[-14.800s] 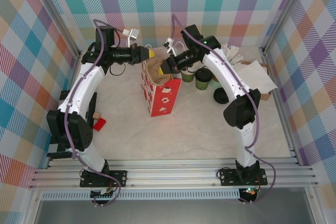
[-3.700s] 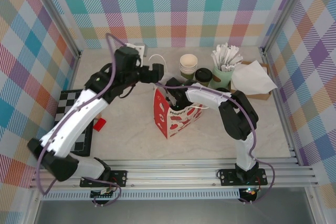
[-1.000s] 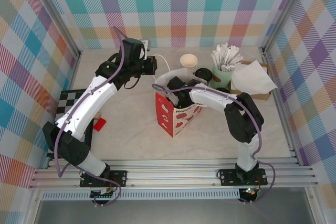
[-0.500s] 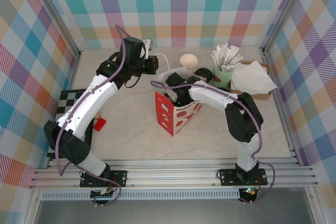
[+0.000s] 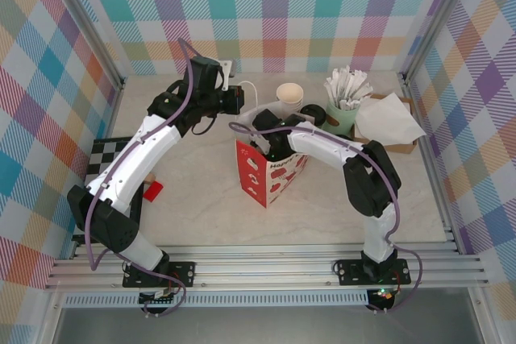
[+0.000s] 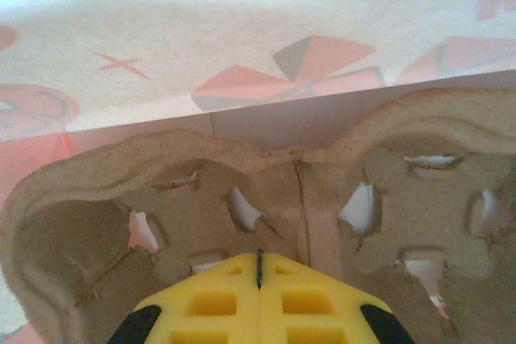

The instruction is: Pack the takeout coffee

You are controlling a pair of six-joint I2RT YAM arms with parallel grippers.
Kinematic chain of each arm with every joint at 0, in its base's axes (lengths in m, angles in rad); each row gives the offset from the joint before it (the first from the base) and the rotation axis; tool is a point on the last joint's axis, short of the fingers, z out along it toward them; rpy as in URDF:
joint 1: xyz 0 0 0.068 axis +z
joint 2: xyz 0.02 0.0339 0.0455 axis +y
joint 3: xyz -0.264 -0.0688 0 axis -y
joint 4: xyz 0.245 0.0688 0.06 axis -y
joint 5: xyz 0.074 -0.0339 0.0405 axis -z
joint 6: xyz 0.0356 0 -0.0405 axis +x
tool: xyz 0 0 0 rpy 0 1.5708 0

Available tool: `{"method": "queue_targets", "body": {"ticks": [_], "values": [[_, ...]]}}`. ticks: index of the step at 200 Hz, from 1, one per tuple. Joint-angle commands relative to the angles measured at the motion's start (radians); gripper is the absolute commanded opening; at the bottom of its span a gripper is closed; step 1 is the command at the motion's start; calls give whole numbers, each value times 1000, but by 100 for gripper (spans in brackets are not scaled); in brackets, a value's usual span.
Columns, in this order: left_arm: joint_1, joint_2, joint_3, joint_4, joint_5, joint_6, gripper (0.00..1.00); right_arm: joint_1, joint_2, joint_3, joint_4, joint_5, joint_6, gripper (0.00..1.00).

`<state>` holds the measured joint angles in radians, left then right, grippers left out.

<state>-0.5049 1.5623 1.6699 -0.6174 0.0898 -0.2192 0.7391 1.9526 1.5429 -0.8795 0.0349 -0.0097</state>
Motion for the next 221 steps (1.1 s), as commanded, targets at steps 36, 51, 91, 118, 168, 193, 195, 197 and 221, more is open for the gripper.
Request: {"method": "queue_targets", "body": {"ticks": [36, 51, 91, 118, 168, 193, 195, 197, 221], "values": [[14, -14, -16, -5, 27, 17, 0, -6, 31, -71, 11, 43, 18, 7], [15, -16, -19, -8, 35, 18, 0, -5, 44, -54, 23, 43, 22, 8], [15, -16, -19, -14, 39, 32, 0, -5, -2, 3, 30, -25, -42, 12], [14, -18, -34, -12, 19, 56, 0, -6, -72, 5, 38, -24, -81, 20], [15, -7, -45, -10, 0, 109, 0, -14, -194, 75, 145, -14, -14, 44], [15, -7, -45, -7, -2, 107, 0, -16, -196, 175, 128, -29, 12, 51], [14, -7, -46, -8, -3, 107, 0, -17, -196, 183, 125, -30, 14, 52], [14, -7, -46, -7, -4, 107, 0, -18, -196, 190, 120, -29, 16, 53], [15, 0, -43, -4, -11, 110, 0, -39, -194, 286, 64, -61, 29, 75]]}}
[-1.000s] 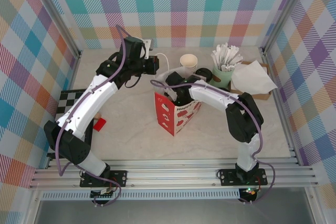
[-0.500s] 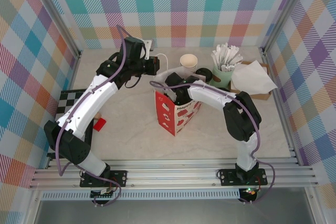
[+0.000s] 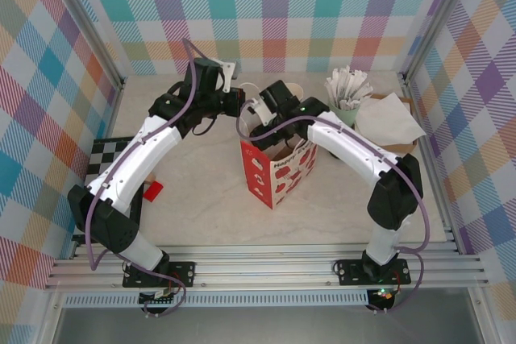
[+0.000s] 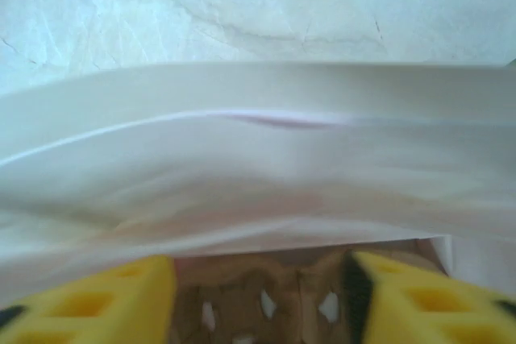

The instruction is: Pack the takeout coffee

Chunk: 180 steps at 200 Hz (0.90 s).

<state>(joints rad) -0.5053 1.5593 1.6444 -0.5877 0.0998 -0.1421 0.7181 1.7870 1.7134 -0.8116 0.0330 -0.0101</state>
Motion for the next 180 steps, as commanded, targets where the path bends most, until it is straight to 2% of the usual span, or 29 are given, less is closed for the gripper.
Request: {"method": "queue_targets", "body": {"ticks": [1, 14, 24, 63, 90, 100, 120, 151, 165, 180], "values": [[15, 4, -17, -34, -22, 34, 0, -19, -28, 118, -7, -61, 30, 75], [15, 9, -11, -33, -26, 36, 0, -26, -32, 159, -32, -63, 22, 84], [14, 12, -5, -32, -28, 40, 0, -33, -44, 180, -45, -62, 10, 100], [16, 26, 13, -33, -2, 63, 0, -104, -81, 278, -78, -131, -14, 100], [16, 37, 29, -38, 15, 72, 0, -137, -54, 338, -203, -34, -96, 100], [15, 35, 29, -33, 19, 75, 0, -160, -48, 338, -241, -52, -140, 100], [15, 31, 32, -27, 22, 82, 0, -194, -13, 347, -354, -95, -203, 96], [15, 33, 49, -22, 31, 93, 0, -197, 39, 363, -428, -17, -216, 90], [16, 35, 63, -21, 44, 96, 0, -197, 64, 371, -431, 74, -186, 69], [17, 27, 74, -8, 61, 101, 0, -197, 99, 401, -444, 138, -171, 56]]}}
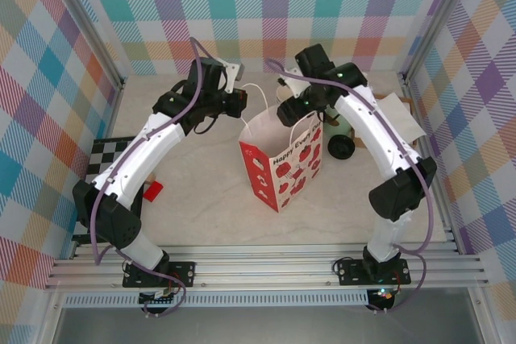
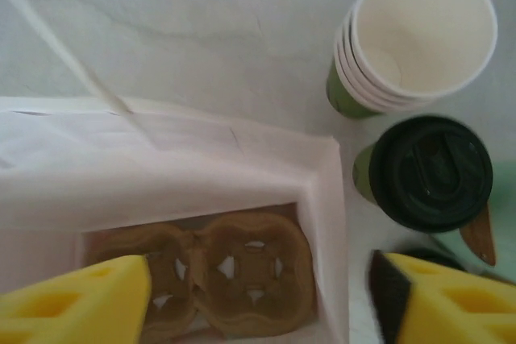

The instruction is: Pack the takeout coffee

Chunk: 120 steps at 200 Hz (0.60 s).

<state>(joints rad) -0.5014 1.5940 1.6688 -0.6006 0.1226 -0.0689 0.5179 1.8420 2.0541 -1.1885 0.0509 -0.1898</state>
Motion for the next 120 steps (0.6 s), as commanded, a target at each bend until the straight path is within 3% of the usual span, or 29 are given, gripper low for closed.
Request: {"method": "queue_targets", "body": {"ticks": [1, 23, 40, 50, 74, 92, 120], "values": [[12, -8, 49, 7, 40, 28, 0, 4, 46, 63, -68, 120, 9, 55], [13, -34, 34, 41, 43, 26, 0, 4, 69, 115, -79, 123, 10, 37], [13, -55, 29, 57, 32, 26, 0, 3, 60, 129, -71, 120, 8, 14], [15, -68, 37, 68, 24, 26, 0, 6, 47, 130, -58, 109, 5, 6], [16, -103, 38, 106, 28, 4, 0, 31, -48, 23, 111, 122, 41, 2], [15, -128, 21, 138, 56, -35, 0, 33, -179, -191, 407, 101, 156, 0], [16, -165, -15, 112, 99, -66, 0, 70, -299, -511, 790, 91, 146, 0]]}}
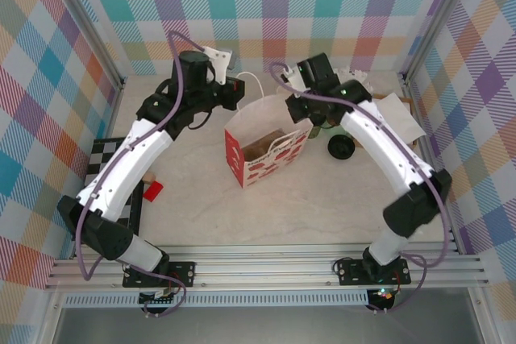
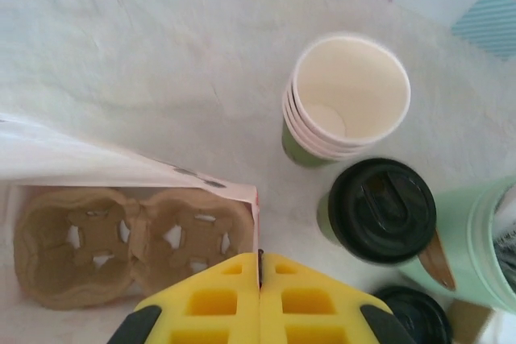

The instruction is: Pack the takeout coffee

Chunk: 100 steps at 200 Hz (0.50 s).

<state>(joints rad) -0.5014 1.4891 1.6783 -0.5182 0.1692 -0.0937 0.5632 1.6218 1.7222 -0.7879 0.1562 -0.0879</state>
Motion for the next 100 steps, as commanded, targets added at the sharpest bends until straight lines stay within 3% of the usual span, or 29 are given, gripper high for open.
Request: {"method": "queue_targets", "body": {"ticks": [1, 23, 51, 86, 92, 100], "values": [[16, -62, -26, 27, 54, -42, 0, 26, -80, -187, 397, -14, 42, 0], [13, -118, -97, 67, 125, -43, 0, 82, -126, -369, 554, 52, 26, 0], [3, -187, -205, 151, 193, -74, 0, 123, -159, -491, 609, 135, 70, 0], [-14, -133, -162, -54, 224, -6, 0, 134, -172, -532, 633, 174, 68, 0], [-14, -125, -143, -91, 214, 1, 5, 134, -171, -527, 635, 187, 66, 0], [-14, -122, -119, -129, 179, 7, 27, 134, -168, -516, 638, 202, 65, 0]]}}
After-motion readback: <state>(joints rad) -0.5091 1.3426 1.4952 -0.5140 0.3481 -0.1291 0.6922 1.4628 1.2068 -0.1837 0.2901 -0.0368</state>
